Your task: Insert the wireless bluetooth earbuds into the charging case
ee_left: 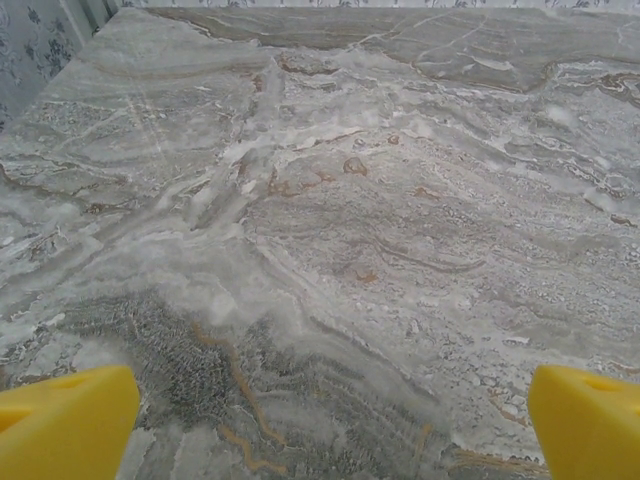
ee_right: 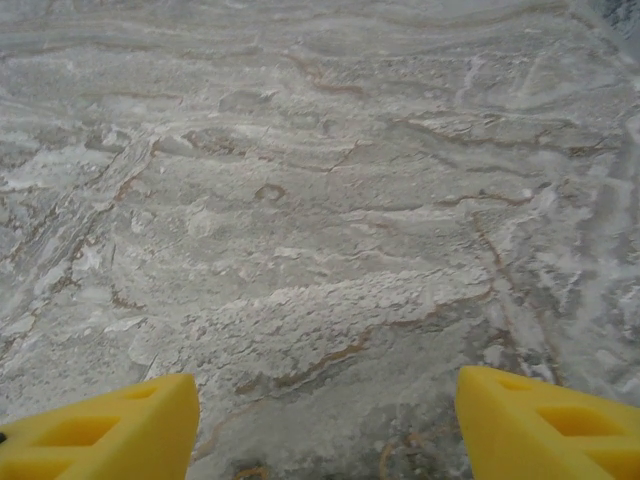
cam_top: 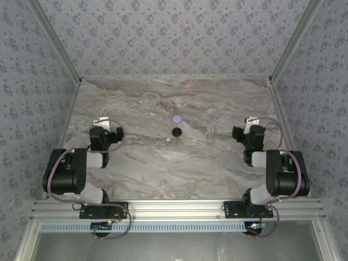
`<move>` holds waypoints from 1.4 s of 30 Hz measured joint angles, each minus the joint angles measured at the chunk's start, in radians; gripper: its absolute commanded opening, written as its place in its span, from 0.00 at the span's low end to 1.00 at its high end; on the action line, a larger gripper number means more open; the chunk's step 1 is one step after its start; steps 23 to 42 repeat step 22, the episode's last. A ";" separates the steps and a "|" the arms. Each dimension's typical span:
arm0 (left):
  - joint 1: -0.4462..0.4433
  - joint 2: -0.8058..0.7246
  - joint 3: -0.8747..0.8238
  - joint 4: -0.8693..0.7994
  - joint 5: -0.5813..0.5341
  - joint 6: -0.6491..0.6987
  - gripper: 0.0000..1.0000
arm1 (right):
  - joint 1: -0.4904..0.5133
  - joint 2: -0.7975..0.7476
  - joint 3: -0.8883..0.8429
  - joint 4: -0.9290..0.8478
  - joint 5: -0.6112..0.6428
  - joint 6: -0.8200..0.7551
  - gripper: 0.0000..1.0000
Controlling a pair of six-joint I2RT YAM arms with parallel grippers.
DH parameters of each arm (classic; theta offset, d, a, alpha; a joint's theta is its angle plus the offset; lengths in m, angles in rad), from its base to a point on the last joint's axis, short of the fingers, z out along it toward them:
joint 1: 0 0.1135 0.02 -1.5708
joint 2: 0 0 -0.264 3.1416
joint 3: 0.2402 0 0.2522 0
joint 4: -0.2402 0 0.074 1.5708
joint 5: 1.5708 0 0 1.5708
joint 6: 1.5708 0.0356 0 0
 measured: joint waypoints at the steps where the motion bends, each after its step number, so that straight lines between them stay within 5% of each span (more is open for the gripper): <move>1: 0.000 0.004 0.011 -0.005 0.000 0.000 0.99 | 0.009 0.002 0.000 0.000 0.001 -0.004 1.00; 42: 0.000 0.010 0.044 -0.023 -0.001 0.000 0.99 | 0.021 0.002 0.008 0.008 0.004 -0.019 1.00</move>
